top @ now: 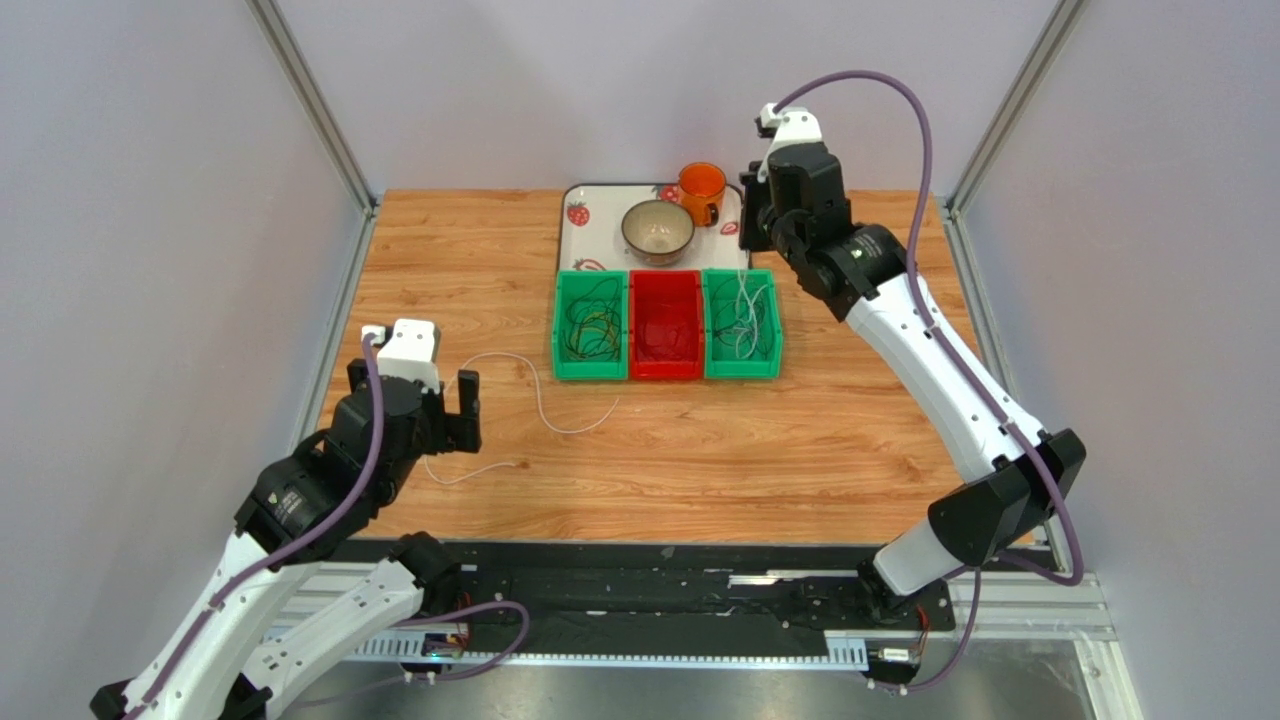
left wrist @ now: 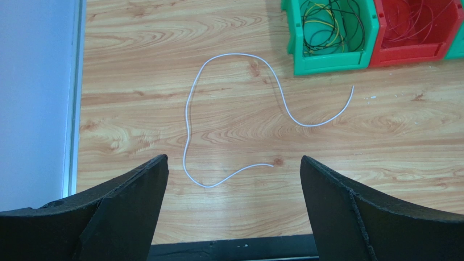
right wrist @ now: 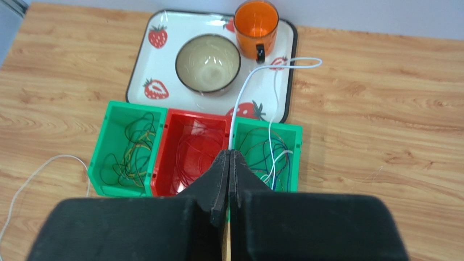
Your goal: Untangle the cables
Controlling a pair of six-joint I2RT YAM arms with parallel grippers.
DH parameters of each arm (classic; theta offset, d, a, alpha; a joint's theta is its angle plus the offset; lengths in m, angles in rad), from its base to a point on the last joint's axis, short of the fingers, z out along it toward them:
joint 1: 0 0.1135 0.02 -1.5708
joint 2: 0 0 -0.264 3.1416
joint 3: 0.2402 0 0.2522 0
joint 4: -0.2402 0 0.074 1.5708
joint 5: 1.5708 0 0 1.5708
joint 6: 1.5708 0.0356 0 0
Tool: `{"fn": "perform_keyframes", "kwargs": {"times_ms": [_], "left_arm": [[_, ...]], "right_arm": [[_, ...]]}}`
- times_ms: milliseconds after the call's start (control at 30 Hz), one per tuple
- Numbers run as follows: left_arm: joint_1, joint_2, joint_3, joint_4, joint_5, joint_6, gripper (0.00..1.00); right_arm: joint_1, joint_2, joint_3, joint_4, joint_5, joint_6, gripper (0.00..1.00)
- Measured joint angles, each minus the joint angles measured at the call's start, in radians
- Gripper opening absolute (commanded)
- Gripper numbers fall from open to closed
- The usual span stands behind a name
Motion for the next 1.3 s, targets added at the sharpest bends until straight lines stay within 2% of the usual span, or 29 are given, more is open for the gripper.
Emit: {"fn": "perform_keyframes", "kwargs": {"times_ms": [667,900,1300], "left_arm": [[0.0,0.0,0.0,0.0,0.001,0.001,0.99],[0.0,0.0,0.0,0.0,0.001,0.001,0.99],[0.0,0.0,0.0,0.0,0.006,0.002,0.99]], "right_arm": [[-0.057,-0.09,-0.411,0.13,-0.066,0.072,0.0],[-0.074,-0.048,-0.413,0.174,-0.06,0.105,0.0],[-0.082,0.116,-0.349,0.266,-0.054,0.125,0.0]]}}
